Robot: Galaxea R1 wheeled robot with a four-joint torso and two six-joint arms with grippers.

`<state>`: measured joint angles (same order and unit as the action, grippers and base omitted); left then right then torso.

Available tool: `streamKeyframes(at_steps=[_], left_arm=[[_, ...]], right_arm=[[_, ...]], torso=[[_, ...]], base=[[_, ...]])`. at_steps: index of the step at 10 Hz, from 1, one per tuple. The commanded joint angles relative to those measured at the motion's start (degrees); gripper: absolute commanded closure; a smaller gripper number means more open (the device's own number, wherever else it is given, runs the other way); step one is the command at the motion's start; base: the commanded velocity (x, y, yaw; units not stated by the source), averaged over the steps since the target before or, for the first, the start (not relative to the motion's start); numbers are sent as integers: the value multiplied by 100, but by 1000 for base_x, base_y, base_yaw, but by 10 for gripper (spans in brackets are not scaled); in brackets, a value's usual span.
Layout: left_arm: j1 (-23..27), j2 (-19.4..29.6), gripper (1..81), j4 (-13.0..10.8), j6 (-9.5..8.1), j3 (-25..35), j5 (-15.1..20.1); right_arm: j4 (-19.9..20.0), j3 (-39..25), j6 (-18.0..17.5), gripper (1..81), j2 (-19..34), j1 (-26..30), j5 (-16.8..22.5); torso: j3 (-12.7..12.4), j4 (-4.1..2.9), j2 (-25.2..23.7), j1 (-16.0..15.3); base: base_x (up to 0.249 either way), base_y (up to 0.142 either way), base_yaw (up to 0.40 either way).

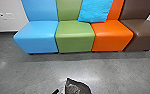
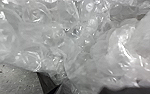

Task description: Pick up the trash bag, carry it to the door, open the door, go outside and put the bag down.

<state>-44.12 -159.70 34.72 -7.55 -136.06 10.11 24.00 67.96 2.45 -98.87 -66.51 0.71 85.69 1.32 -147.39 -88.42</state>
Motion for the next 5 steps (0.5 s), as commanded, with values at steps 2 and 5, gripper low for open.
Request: streamKeyframes(at_steps=[2, 5], left_arm=[[478, 60, 10, 53, 16, 27, 334], [478, -1, 10, 35, 25, 18, 281]], right_arm=[[105, -126, -8, 10, 373, 265, 483], [105, -100, -8, 10, 373, 265, 492]], torso=[[354, 0, -731, -483], [481, 0, -523, -332]], base=[[0, 0, 0], [0, 0, 0]])
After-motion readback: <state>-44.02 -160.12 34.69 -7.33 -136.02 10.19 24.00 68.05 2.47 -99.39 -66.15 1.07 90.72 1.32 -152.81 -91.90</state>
